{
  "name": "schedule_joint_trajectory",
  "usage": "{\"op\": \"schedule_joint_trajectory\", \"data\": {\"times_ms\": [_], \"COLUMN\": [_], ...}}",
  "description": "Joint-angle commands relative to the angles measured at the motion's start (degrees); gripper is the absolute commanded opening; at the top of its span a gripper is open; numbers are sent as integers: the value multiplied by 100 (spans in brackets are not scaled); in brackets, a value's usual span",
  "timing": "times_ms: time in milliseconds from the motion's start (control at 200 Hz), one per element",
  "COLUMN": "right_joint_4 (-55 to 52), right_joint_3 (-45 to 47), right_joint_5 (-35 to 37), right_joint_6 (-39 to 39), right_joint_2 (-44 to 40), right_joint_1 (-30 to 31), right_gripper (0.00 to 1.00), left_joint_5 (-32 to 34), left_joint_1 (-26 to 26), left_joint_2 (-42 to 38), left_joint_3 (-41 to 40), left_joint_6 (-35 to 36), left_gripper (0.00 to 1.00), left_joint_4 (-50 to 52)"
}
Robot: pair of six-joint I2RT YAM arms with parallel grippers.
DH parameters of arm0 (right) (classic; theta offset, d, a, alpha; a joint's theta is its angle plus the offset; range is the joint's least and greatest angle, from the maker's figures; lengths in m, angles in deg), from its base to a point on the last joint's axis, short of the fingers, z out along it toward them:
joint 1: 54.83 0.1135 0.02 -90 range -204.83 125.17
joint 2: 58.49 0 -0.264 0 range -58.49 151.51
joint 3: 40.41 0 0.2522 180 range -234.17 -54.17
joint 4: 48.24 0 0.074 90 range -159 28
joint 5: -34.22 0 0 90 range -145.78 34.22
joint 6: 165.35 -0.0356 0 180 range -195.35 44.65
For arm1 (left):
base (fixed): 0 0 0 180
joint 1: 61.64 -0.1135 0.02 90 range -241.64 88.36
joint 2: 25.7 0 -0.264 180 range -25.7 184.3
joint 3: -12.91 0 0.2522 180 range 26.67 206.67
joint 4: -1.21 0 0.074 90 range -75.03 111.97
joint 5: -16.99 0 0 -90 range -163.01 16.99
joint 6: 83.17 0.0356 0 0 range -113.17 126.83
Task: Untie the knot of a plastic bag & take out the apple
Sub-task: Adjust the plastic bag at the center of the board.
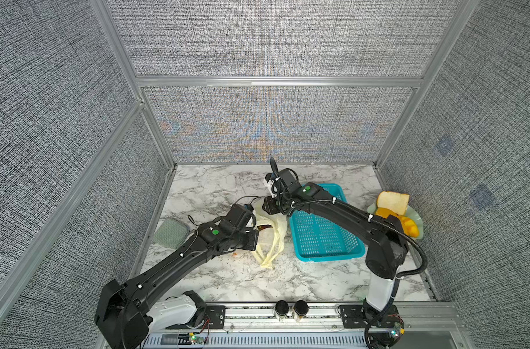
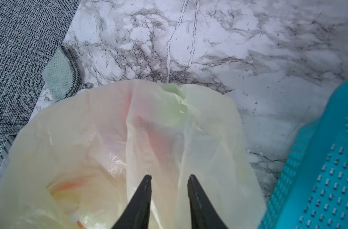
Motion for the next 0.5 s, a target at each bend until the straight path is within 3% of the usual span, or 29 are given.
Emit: {"op": "schedule_joint_trajectory", "data": {"times_ms": [0, 115, 210, 495], "right_joint_4": [672, 791, 254, -1012], "right_joint_3": [346, 789, 800, 54], "right_joint_5": [-752, -1350, -1695, -1208], "right_joint_6": [338, 405, 544, 852], "right_joint_2": [-562, -1150, -1209, -395], "right_joint_1": [42, 157, 302, 804], "right_gripper": [33, 29, 26, 20], "left_joint_5": [492, 715, 892, 1270], "left_joint_1": [4, 4, 4, -5], "left_joint_2": [-163, -384, -560, -705], "left_joint_3": [-97, -193, -263, -178], "left_joint_6": [-344, -377, -310, -310], "left_gripper": [6, 6, 6, 7], "left_joint_4": [270, 116, -86, -79]}}
